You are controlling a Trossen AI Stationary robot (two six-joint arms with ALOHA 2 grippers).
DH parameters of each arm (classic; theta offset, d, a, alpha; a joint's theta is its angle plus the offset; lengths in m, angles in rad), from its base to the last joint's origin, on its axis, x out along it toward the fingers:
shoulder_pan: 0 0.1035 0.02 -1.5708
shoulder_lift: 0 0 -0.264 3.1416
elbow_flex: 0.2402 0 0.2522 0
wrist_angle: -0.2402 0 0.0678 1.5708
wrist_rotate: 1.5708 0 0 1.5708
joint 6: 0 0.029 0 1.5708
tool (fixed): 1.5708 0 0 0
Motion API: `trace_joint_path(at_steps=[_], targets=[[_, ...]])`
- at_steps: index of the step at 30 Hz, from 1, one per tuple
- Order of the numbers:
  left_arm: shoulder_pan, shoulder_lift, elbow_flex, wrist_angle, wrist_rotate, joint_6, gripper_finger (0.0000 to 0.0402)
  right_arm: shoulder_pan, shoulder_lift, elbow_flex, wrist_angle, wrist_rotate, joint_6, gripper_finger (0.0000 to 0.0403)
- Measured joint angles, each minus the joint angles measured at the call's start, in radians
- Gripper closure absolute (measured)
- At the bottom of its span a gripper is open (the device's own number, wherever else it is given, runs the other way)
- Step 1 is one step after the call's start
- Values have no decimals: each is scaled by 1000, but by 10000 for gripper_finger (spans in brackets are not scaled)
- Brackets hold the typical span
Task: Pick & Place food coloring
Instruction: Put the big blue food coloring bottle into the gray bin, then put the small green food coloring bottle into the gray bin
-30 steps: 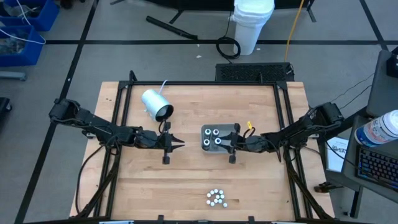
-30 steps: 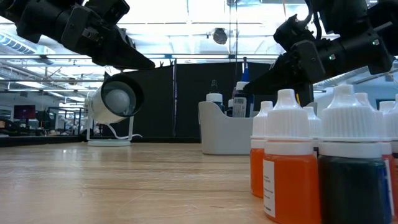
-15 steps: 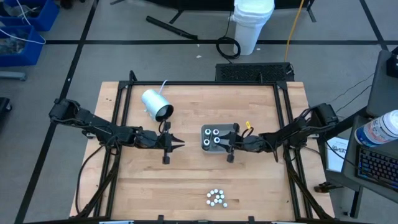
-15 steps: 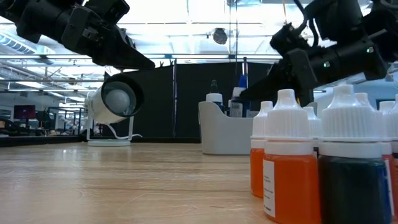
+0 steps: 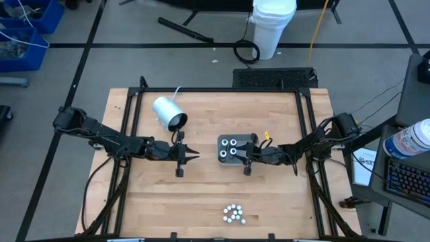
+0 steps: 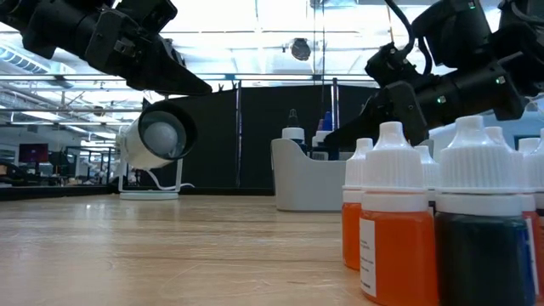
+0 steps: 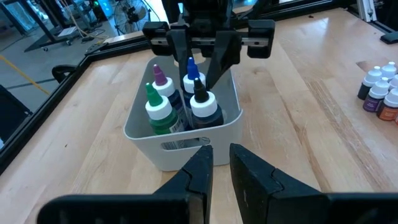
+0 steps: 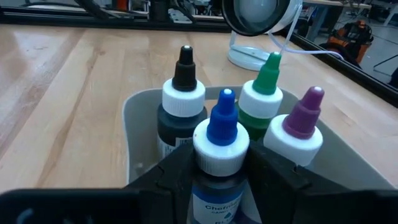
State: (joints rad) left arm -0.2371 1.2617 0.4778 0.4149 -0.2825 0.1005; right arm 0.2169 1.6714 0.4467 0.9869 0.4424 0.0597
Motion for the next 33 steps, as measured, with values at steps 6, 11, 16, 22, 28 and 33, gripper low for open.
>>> trace_joint_path(at_steps=[6,11,16,22,28,33], targets=[[0,0,0,0,0,0,339,0,-28,-1,-8,-53,6,243],[0,0,0,0,0,0,339,1,-37,-1,-7,-54,7,225],[0,0,0,0,0,0,339,0,-46,-1,-4,-48,-9,215],[0,0,0,0,0,-4,339,0,-99,-1,-28,-49,-28,213],[0,0,0,0,0,-5,339,2,-196,-1,-101,-49,-65,213],[0,0,0,-2,0,-1,339,46,-346,-1,-256,-50,-92,214]])
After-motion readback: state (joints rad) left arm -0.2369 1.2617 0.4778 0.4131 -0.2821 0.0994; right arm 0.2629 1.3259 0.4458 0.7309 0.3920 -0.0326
